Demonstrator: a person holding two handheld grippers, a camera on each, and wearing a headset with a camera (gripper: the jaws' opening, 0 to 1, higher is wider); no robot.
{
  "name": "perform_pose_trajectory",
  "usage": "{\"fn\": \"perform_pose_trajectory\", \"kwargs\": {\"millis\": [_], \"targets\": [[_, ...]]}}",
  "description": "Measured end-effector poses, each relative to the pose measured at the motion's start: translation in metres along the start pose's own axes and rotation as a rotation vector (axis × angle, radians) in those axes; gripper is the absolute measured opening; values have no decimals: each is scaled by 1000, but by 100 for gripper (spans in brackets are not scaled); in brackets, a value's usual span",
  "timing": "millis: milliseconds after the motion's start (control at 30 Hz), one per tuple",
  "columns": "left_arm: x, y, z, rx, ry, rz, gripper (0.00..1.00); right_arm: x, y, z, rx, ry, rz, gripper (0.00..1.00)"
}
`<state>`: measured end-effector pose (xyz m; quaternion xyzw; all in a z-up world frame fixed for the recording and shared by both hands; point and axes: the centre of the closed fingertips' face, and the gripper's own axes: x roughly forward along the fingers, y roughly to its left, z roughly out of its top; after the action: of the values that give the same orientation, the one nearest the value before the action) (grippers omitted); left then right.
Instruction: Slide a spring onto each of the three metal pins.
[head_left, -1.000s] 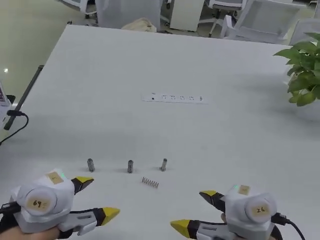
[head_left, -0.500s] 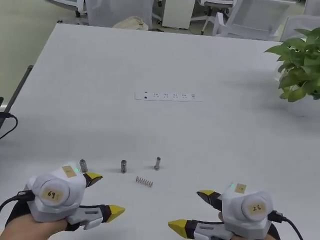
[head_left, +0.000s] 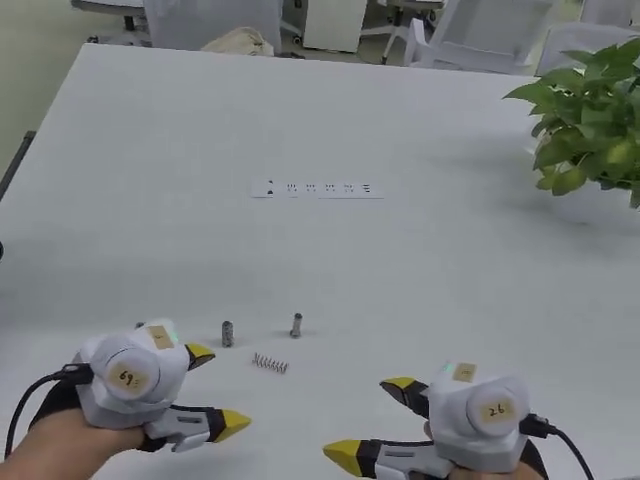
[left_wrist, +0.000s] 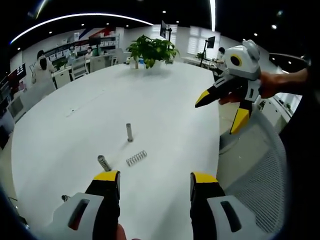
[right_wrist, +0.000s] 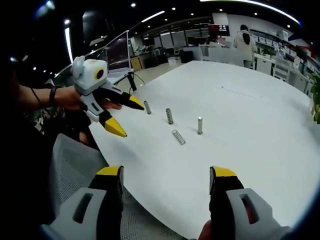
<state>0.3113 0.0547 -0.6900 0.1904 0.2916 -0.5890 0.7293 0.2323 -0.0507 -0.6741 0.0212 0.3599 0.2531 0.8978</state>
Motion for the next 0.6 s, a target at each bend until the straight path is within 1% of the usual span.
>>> {"fn": "perform_pose_trajectory", "kwargs": {"millis": [100, 333, 600], "targets": [[6, -1, 1, 12, 8, -13, 51, 0, 0, 1, 7, -6, 0, 69], [24, 1, 2, 23, 28, -33, 50, 0, 0, 3, 17, -21, -5, 67], [52, 10, 1, 23, 54, -42, 47, -2, -2, 0, 23, -20, -8, 67]]}}
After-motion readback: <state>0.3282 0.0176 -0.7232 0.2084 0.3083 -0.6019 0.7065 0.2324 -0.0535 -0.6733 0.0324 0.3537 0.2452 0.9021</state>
